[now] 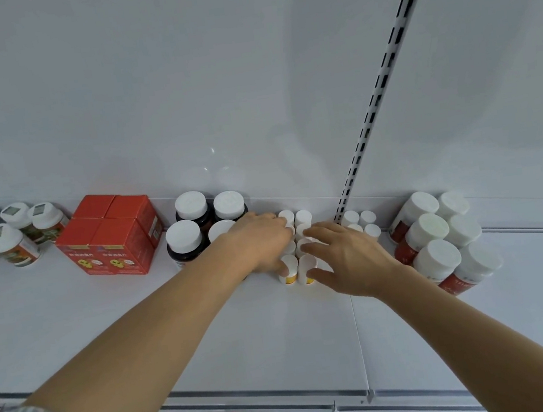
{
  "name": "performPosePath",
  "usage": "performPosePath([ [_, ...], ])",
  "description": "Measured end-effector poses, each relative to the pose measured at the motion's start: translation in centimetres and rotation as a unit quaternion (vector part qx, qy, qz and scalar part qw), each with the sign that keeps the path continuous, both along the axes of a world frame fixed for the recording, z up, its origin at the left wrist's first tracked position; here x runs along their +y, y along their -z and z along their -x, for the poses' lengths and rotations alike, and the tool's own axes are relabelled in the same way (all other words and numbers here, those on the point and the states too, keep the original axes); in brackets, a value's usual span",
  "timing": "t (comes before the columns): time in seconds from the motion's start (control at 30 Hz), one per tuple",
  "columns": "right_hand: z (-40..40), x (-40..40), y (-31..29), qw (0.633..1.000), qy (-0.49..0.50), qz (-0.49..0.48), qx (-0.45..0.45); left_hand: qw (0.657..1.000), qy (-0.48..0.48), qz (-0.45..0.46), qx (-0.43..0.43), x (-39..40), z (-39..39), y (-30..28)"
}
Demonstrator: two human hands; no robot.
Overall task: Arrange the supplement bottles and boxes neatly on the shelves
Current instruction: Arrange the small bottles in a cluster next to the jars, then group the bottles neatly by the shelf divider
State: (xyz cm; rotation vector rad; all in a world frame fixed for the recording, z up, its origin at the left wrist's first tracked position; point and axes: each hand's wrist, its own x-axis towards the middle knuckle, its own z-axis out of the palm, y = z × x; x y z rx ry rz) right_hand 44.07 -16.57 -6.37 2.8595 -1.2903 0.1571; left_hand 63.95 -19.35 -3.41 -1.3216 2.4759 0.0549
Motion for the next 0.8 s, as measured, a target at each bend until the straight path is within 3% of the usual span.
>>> performPosePath([
  [0.4, 0.0, 0.8, 0.2, 1.000, 0.012, 0.000, 0.015, 1.000, 0.001, 0.014, 0.027, -0.1, 0.1, -0.3],
  [0.6, 1.8, 0.8, -1.5, 0.996, 0.074, 0.044, -0.012, 0.996, 0.007, 0.049, 0.074, -0.4, 1.0, -0.8],
  [0.8, 6.5, -0.5, -3.8, 0.981, 0.163, 0.035, 0.096, 0.981, 0.027, 0.129, 0.143, -0.1, 5.0, -0.6],
])
